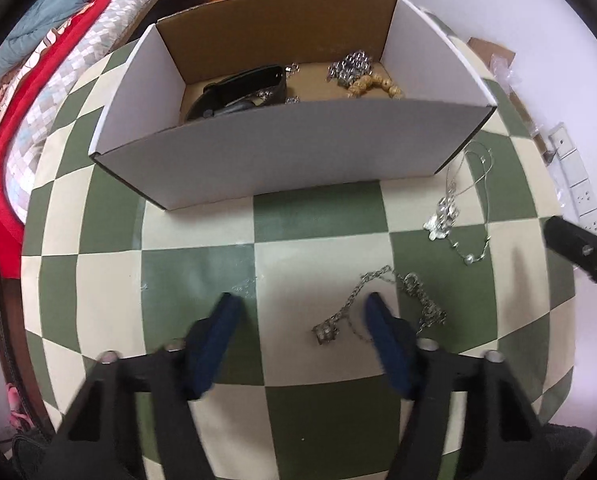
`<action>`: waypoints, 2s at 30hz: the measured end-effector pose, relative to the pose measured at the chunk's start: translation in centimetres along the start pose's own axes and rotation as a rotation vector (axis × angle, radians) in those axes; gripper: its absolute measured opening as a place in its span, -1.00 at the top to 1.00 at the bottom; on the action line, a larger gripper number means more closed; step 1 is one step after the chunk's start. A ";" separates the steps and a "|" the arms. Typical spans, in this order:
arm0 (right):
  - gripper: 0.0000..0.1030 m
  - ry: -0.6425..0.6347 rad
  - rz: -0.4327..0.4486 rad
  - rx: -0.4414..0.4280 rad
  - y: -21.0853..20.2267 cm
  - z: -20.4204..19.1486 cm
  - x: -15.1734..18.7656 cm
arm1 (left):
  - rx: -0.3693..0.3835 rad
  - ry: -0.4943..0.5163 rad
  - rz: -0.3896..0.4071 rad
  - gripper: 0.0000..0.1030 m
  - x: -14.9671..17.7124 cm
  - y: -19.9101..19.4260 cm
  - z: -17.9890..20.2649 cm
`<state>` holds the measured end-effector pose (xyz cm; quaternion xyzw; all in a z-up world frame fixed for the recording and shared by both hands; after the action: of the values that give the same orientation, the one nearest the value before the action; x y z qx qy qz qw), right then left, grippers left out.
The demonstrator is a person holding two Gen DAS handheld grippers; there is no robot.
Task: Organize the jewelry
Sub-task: 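Grasp the thin silver pendant necklace with the right gripper, then grasp the silver charm chain bracelet with the left gripper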
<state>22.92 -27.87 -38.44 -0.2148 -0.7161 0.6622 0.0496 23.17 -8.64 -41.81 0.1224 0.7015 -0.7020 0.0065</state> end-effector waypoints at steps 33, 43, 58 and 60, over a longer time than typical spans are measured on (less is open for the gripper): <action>0.85 -0.288 -0.013 0.085 4.9 -12.0 -0.1 | -0.061 -0.091 0.015 0.99 1.1 -0.7 -7.8; 0.89 -0.280 -0.061 0.035 3.3 -8.7 4.7 | -0.038 -0.061 0.007 0.99 2.3 -1.2 -6.8; 0.89 -0.033 -0.152 -0.156 1.6 -1.2 10.0 | 0.249 -0.055 -0.023 0.69 2.8 -4.4 -4.6; 0.90 -0.009 -0.144 -0.166 1.7 -0.9 9.3 | 0.223 0.005 -0.008 0.02 1.3 -4.0 -3.7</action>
<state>15.21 -23.51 -41.94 -0.1629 -0.7823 0.5964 0.0759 21.79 -4.70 -38.04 0.1213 0.6196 -0.7754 -0.0116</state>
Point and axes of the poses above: each gripper's, at about its wrist camera, not at the fingertips, and y roughly the way its jaws point, z to its right, x to its underside, the point moved 8 cm from there along y, roughly the way its jaws point, and after that the axes turned 4 degrees about -z, right-handed, at the moved point
